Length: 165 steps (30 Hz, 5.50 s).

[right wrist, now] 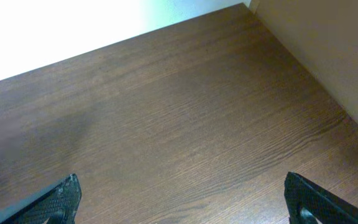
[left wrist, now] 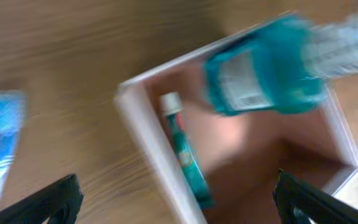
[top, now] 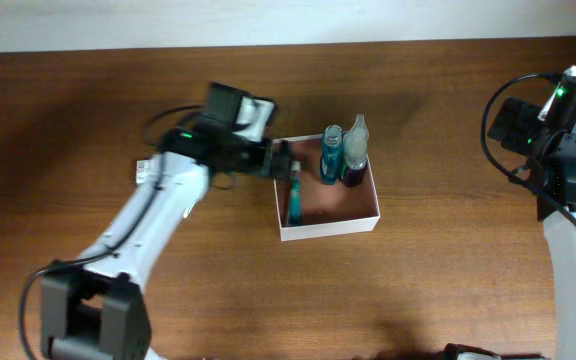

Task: Pack container
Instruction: 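Carry the toothpaste into the box and release it, then move the left gripper back over the blue toothbrush, then grasp the toothbrush handle with the left gripper and lift, then lower the toothbrush into the box and open the left gripper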

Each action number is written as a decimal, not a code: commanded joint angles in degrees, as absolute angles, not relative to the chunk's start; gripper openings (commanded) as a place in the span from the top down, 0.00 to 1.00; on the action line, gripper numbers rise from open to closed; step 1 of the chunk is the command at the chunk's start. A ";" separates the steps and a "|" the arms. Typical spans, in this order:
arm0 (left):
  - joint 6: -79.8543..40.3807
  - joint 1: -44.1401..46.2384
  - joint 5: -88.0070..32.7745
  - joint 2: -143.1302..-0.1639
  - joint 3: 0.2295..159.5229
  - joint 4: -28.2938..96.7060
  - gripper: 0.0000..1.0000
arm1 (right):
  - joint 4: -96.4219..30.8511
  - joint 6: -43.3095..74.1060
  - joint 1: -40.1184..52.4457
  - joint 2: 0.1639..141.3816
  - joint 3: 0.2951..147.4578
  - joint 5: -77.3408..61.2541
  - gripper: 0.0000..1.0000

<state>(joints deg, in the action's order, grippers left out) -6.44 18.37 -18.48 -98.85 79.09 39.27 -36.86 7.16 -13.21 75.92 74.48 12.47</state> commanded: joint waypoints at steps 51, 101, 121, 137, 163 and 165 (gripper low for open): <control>15.99 6.98 -9.21 -117.43 79.53 38.37 0.54 | -36.69 7.40 -13.58 75.37 75.33 12.43 0.01; 5.10 17.21 -28.40 -120.75 111.11 69.38 0.99 | -36.71 7.40 -13.58 75.37 75.33 12.43 0.01; -6.55 25.89 -19.90 -120.86 111.04 65.39 0.99 | -36.69 7.40 -13.58 75.37 75.33 12.43 0.01; -7.29 29.12 -13.02 -121.10 110.61 64.60 0.99 | -36.69 7.40 -13.58 75.37 75.33 12.43 0.01; -4.54 25.34 -11.40 -120.14 111.18 70.02 0.47 | -36.69 7.40 -13.58 75.37 75.33 12.43 0.01; -2.94 22.76 -8.58 -119.31 111.20 72.99 0.47 | -36.69 7.40 -13.58 75.37 75.33 12.43 0.01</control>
<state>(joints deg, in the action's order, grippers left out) -6.07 26.68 -12.67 -120.88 110.10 70.37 -36.86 7.29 -13.21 75.92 74.48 12.47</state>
